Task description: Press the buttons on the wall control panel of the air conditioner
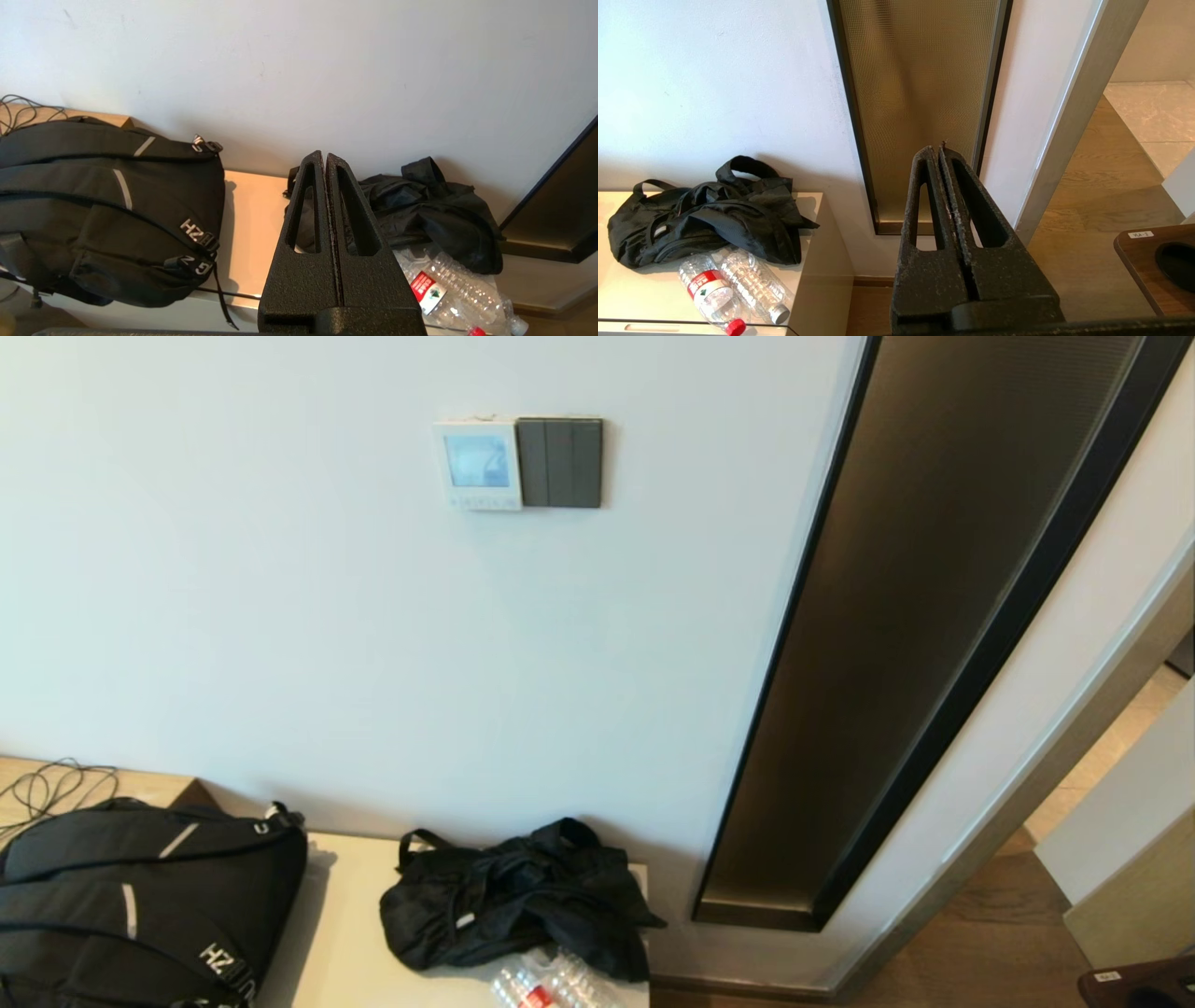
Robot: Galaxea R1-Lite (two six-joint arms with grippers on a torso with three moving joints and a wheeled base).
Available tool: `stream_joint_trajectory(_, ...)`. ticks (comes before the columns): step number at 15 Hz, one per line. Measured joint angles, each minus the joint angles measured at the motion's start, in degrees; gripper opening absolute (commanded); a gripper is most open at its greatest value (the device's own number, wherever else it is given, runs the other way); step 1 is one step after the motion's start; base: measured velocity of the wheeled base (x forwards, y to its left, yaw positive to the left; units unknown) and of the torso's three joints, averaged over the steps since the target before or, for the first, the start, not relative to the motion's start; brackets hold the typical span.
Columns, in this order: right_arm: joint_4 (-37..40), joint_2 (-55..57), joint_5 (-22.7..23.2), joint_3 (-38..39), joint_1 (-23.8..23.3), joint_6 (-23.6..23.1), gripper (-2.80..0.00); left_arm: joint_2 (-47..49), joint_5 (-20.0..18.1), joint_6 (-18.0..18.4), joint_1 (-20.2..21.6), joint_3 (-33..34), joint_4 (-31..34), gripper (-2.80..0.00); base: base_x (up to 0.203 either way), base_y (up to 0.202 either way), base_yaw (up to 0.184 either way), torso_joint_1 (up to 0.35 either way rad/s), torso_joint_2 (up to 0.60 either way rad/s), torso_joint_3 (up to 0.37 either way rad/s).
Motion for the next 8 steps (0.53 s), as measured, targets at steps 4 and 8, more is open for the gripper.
stream_joint_trajectory(4,0.0,0.0,0.0,0.0,0.0,0.0,-2.8,0.0,0.02,-0.04,0.0,0.0,0.0,-2.8,0.0,0.0,0.0,0.0,0.0,0.0)
stream_joint_trajectory(8,0.0,0.0,0.0,0.0,0.0,0.0,-2.8,0.0,0.0,-0.11,0.0,0.0,0.0,-2.8,0.0,0.0,0.0,0.0,0.0,0.0)
